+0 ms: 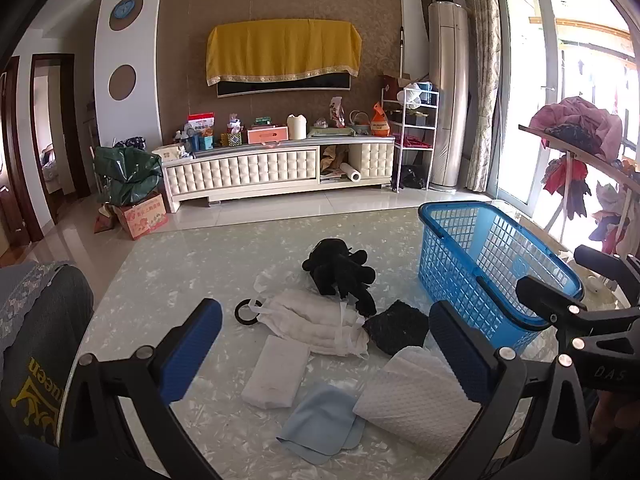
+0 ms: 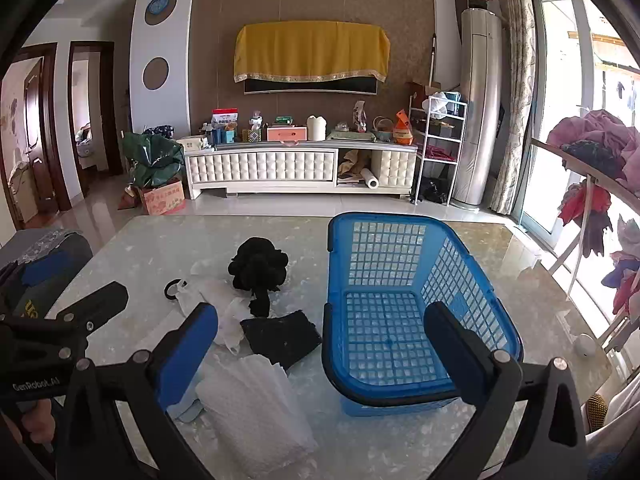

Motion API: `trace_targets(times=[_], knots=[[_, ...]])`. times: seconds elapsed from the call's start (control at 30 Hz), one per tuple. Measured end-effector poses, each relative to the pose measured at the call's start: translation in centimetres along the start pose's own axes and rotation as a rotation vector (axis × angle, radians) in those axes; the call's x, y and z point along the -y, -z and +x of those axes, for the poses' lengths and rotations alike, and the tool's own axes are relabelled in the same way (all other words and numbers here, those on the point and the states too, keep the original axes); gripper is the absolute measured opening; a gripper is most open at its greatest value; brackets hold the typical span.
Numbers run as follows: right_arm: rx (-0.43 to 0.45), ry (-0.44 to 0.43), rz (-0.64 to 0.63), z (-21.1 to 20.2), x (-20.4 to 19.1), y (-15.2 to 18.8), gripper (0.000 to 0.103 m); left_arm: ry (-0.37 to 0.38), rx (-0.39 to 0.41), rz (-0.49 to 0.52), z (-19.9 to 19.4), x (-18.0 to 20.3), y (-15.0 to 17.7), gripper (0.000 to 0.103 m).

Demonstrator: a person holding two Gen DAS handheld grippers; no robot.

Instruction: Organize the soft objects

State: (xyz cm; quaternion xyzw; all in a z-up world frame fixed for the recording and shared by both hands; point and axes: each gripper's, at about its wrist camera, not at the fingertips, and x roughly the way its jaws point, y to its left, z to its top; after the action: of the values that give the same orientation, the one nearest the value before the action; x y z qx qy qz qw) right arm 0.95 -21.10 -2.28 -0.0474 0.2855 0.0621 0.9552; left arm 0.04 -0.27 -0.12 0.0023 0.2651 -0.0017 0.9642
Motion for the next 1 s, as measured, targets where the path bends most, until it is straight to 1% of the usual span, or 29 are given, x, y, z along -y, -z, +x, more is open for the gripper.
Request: trace_targets(times=[0.4, 1.0], knots=[[-0.008, -0.010, -0.002, 0.00, 0.01, 0.14, 0.103, 0.002, 0.000, 0.019, 0.39, 0.36, 0.36, 0.103], [-0.031, -0.018, -0.001, 0.34, 0.01, 0.32, 0.103, -0.001, -0.008, 0.018, 0.50, 0.34, 0.37, 0.103]])
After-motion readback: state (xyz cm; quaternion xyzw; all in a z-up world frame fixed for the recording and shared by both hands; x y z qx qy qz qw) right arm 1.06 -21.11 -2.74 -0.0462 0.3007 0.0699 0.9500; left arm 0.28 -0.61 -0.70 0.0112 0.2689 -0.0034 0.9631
